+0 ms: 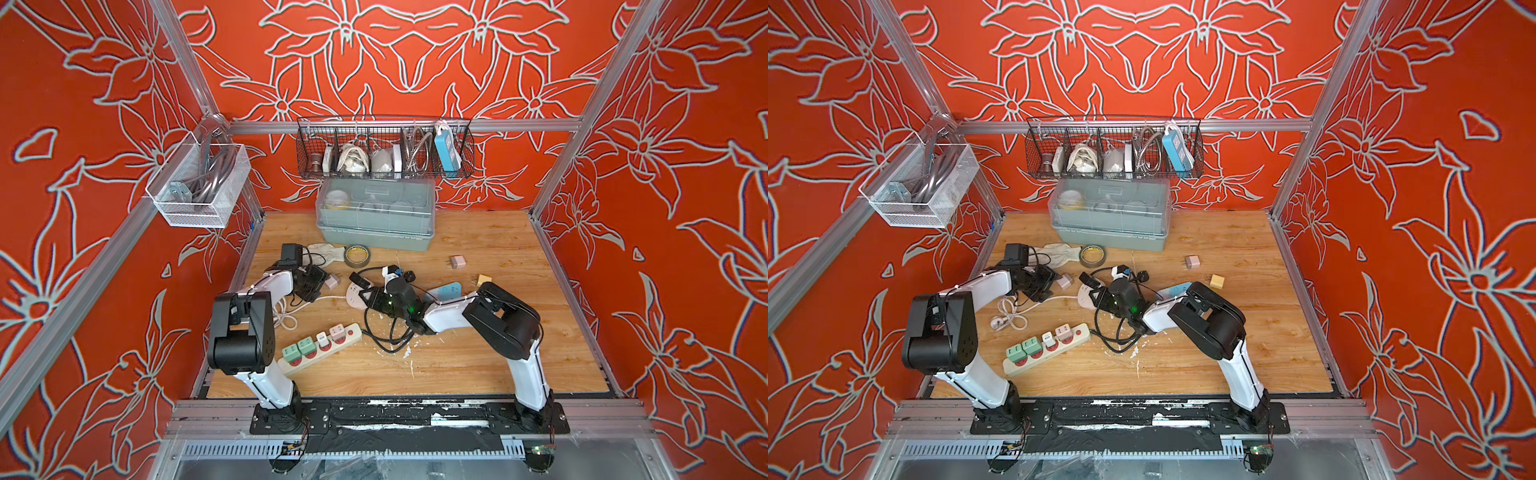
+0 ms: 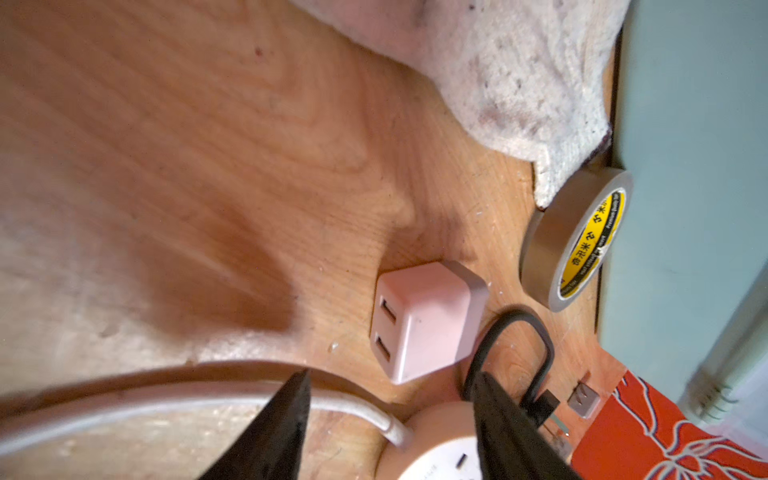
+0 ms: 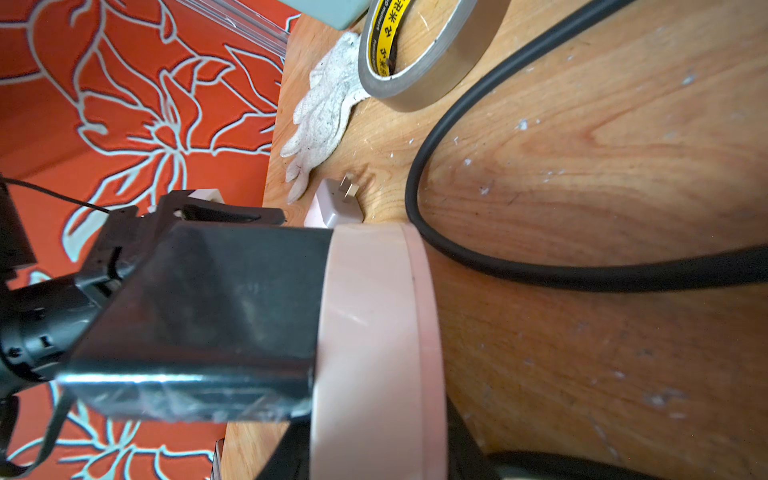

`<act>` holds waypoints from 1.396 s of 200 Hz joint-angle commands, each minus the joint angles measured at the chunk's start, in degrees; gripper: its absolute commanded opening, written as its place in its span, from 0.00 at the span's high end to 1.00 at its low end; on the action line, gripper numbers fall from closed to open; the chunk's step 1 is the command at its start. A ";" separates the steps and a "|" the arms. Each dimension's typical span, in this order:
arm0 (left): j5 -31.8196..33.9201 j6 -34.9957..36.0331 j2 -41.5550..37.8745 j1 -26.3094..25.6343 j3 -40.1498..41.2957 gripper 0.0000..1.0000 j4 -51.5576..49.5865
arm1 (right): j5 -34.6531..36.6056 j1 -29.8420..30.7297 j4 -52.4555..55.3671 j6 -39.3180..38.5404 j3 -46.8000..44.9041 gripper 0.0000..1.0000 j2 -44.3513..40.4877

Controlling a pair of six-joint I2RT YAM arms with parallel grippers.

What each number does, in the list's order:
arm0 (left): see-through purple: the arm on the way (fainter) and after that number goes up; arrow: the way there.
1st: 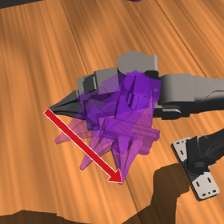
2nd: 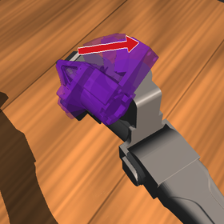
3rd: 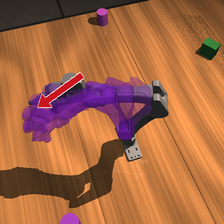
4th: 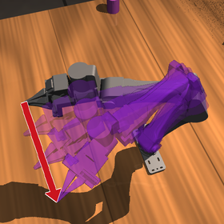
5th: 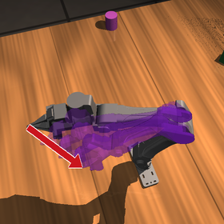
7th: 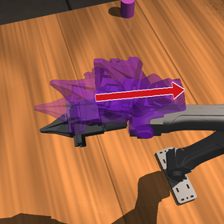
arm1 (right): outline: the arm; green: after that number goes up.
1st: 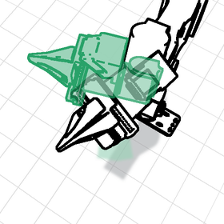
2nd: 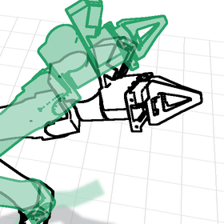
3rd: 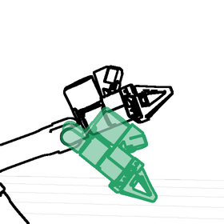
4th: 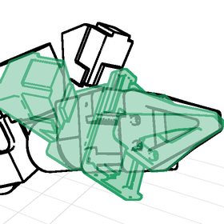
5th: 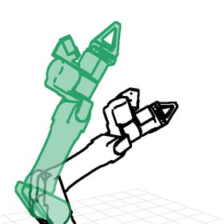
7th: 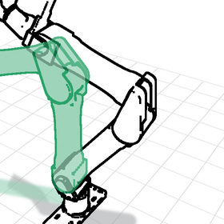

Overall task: Pull the plug off the socket
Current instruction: Place the plug at the center of the board, then remove the plug from the socket.

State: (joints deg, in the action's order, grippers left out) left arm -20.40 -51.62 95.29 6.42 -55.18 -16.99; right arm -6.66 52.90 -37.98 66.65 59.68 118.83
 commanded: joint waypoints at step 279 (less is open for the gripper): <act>-9.81 -14.68 -1.35 -13.71 -5.11 0.61 -3.55 | 0.92 1.41 12.78 -3.71 -0.35 0.75 2.50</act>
State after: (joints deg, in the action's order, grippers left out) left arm -29.74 -65.80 92.03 -7.14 -59.61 -20.05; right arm -6.07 53.28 -35.57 65.23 60.99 118.37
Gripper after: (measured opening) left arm 0.410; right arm 0.342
